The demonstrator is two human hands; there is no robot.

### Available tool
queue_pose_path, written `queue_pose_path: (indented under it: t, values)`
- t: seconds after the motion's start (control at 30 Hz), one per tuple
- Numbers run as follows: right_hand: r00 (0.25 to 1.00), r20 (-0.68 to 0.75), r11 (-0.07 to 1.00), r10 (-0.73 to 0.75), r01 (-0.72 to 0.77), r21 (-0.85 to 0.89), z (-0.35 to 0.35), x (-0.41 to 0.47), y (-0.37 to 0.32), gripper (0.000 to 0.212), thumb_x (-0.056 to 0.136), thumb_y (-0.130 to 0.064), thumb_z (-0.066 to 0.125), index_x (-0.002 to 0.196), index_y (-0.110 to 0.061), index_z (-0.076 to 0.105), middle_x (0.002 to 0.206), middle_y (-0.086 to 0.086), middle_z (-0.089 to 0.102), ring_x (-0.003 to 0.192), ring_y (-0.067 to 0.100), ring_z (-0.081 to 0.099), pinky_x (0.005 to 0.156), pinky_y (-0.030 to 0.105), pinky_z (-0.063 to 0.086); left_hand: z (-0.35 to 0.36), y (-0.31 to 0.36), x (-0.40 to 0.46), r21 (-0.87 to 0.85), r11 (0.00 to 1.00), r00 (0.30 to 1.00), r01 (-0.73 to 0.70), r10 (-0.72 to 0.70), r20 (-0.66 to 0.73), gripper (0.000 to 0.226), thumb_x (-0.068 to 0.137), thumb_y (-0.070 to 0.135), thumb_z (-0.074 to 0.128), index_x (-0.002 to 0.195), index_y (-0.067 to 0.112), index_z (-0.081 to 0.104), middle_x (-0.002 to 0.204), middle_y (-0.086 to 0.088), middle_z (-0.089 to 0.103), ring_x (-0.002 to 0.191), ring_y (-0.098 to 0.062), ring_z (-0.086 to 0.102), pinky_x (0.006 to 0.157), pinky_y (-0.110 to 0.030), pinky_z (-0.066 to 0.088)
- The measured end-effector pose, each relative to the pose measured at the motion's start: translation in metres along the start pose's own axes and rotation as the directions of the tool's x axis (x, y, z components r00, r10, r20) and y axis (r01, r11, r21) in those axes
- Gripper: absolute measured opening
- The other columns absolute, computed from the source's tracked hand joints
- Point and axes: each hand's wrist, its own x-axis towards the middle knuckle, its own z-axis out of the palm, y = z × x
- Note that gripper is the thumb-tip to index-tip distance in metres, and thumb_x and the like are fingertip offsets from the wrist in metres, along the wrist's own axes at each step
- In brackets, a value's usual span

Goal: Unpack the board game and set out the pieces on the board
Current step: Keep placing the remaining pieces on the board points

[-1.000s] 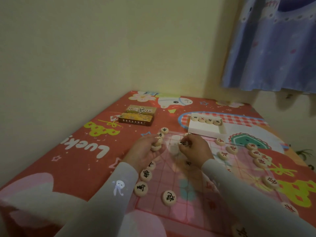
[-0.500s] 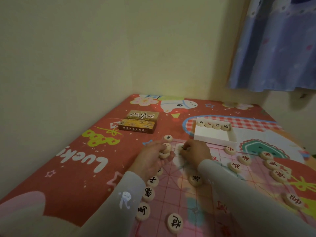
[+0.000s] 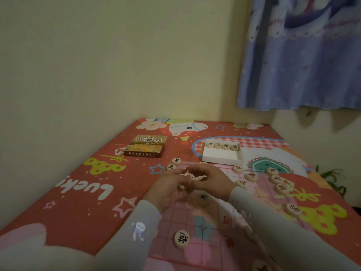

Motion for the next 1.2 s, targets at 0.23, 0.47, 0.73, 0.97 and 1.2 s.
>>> queue_pose_path:
  t: [0.23, 0.47, 0.73, 0.97, 1.2]
  values:
    - [0.997, -0.081, 0.996, 0.011, -0.018, -0.087, -0.008, -0.031, -0.001, 0.032, 0.077, -0.03, 0.078, 0.107, -0.027, 0.07, 0.099, -0.012, 0.068, 0.092, 0.003, 0.064, 0.083, 0.025, 0.055, 0.018, -0.002, -0.026, -0.029, 0.998, 0.997, 0.058, -0.056, 0.05, 0.013, 0.093, 0.003, 0.054, 0.098, -0.003, 0.065, 0.087, -0.019, 0.071, 0.074, -0.025, 0.068, 0.059, -0.036, 0.06]
    - [0.973, -0.214, 0.99, 0.09, -0.11, -0.083, -0.023, -0.061, 0.004, 0.028, 0.077, -0.03, 0.078, 0.103, -0.027, 0.068, 0.089, -0.015, 0.069, 0.08, -0.004, 0.064, 0.074, 0.013, 0.05, 0.018, -0.005, -0.036, -0.036, 0.999, 0.999, 0.018, -0.02, -0.044, 0.03, 0.092, -0.015, 0.033, 0.103, -0.007, 0.059, 0.119, -0.028, 0.051, 0.104, -0.037, 0.058, 0.062, -0.034, 0.061]
    - [0.908, -0.398, 0.968, 0.13, -0.203, -0.145, -0.066, -0.117, 0.016, 0.03, 0.079, -0.034, 0.075, 0.106, -0.022, 0.067, 0.094, -0.014, 0.066, 0.082, 0.001, 0.063, 0.07, 0.011, 0.051, 0.057, -0.025, -0.034, 0.034, 0.998, 0.998, 0.047, -0.048, 0.029, 0.021, 0.089, -0.018, 0.046, 0.106, -0.011, 0.057, 0.114, -0.031, 0.056, 0.095, -0.034, 0.063, 0.057, -0.028, 0.06]
    - [0.775, -0.609, 0.937, 0.169, -0.318, -0.143, -0.106, -0.185, 0.031, 0.027, 0.08, -0.027, 0.076, 0.104, -0.02, 0.068, 0.093, -0.01, 0.066, 0.079, 0.001, 0.059, 0.065, 0.008, 0.043, 0.095, -0.048, -0.033, 0.129, 0.991, 0.986, 0.032, -0.052, 0.158, 0.027, 0.083, -0.022, 0.054, 0.108, -0.01, 0.058, 0.095, -0.026, 0.063, 0.089, -0.032, 0.066, 0.066, -0.028, 0.061]
    - [0.709, -0.656, 0.899, 0.258, -0.424, -0.105, -0.107, -0.251, 0.041, 0.026, 0.078, -0.028, 0.077, 0.101, -0.024, 0.066, 0.093, -0.008, 0.065, 0.081, 0.003, 0.059, 0.067, 0.012, 0.044, 0.115, -0.065, -0.026, 0.366, 0.928, 0.969, -0.068, -0.026, 0.245, 0.028, 0.078, -0.002, 0.073, 0.106, 0.001, 0.067, 0.089, -0.013, 0.07, 0.077, -0.019, 0.062, 0.066, -0.022, 0.054]
